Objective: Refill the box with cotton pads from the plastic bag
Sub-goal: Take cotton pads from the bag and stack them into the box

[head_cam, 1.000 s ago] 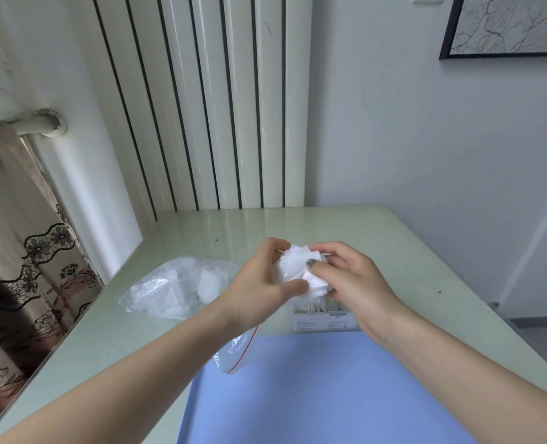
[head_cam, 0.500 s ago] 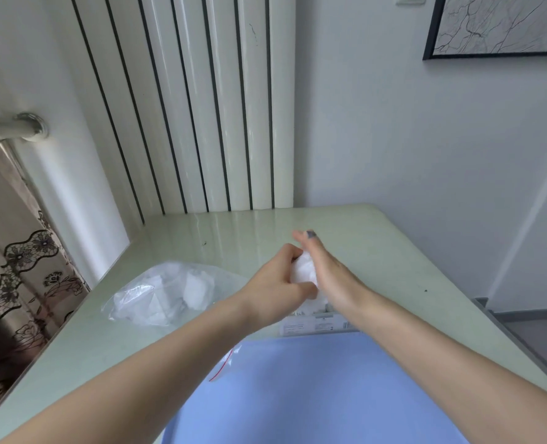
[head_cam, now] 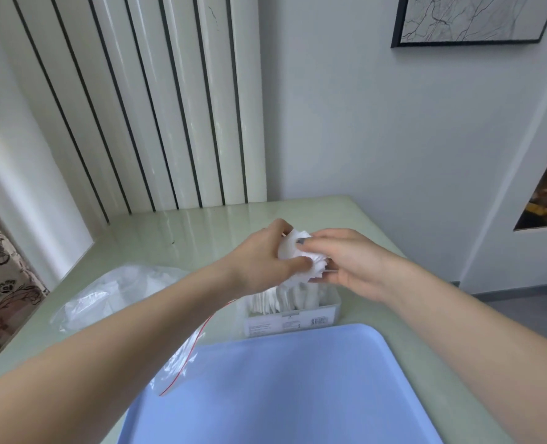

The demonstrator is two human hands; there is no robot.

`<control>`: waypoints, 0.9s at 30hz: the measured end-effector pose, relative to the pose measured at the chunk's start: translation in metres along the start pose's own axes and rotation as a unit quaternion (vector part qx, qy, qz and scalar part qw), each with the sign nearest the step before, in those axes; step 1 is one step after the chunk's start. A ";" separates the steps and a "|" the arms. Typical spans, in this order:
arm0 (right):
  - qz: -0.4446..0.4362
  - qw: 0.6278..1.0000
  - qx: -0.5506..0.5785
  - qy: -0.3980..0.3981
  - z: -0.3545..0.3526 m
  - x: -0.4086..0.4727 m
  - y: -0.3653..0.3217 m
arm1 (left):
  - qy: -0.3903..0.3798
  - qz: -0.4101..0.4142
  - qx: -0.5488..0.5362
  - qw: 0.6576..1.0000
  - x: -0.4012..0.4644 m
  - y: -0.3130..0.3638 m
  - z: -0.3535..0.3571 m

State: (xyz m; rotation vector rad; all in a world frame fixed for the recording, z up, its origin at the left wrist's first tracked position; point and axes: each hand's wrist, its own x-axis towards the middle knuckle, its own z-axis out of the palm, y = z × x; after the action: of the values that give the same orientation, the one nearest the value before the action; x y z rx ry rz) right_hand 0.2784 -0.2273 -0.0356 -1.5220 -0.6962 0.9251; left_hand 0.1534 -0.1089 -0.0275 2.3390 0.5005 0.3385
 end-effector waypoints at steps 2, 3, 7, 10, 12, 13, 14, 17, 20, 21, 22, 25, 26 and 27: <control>0.001 1.000 -0.012 0.020 -0.005 0.004 -0.005 | -0.023 0.011 0.090 0.996 0.007 0.010 0.003; 0.006 1.000 -0.017 0.017 -0.008 0.005 -0.008 | -0.027 0.017 0.143 0.989 0.012 0.013 0.006; 0.051 0.996 -0.011 -0.067 -0.016 0.008 -0.013 | 0.000 0.057 0.249 0.967 0.033 0.016 0.015; 0.071 0.996 -0.041 -0.048 -0.025 0.014 -0.013 | 0.001 0.079 0.245 0.966 0.042 0.013 0.016; 0.064 0.997 -0.046 -0.023 -0.028 0.020 -0.014 | -0.005 0.076 0.266 0.961 0.046 0.014 0.017; 0.060 0.997 -0.044 -0.017 -0.028 0.021 -0.016 | -0.002 0.073 0.281 0.957 0.049 0.014 0.019; 0.056 0.997 -0.042 -0.022 -0.028 0.024 -0.016 | 0.005 0.073 0.295 0.953 0.052 0.014 0.019; 0.055 0.996 -0.037 -0.057 -0.028 0.032 -0.016 | 0.028 0.092 0.314 0.945 0.060 0.012 0.017; 0.048 0.997 -0.041 -0.054 -0.027 0.037 -0.014 | 0.018 0.104 0.304 0.947 0.065 0.006 0.019; 0.047 0.997 -0.039 -0.046 -0.026 0.038 -0.013 | 0.019 0.100 0.307 0.946 0.066 0.004 0.021; 0.043 0.998 -0.036 -0.042 -0.026 0.039 -0.012 | 0.023 0.098 0.311 0.945 0.067 0.004 0.022; 0.041 0.997 -0.048 -0.055 -0.025 0.042 -0.011 | 0.027 0.109 0.306 0.945 0.070 0.003 0.023; 0.041 0.996 -0.053 -0.060 -0.026 0.043 -0.011 | 0.018 0.115 0.293 0.949 0.071 0.002 0.024; 0.039 0.996 -0.055 -0.060 -0.026 0.044 -0.010 | 0.008 0.119 0.275 0.954 0.071 0.001 0.025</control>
State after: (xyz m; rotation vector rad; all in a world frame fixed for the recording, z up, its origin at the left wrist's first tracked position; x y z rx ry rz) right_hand 0.3240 -0.2025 -0.0330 -1.6103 -0.7907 1.0593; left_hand 0.2264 -0.0922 -0.0375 2.9530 0.3473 0.3650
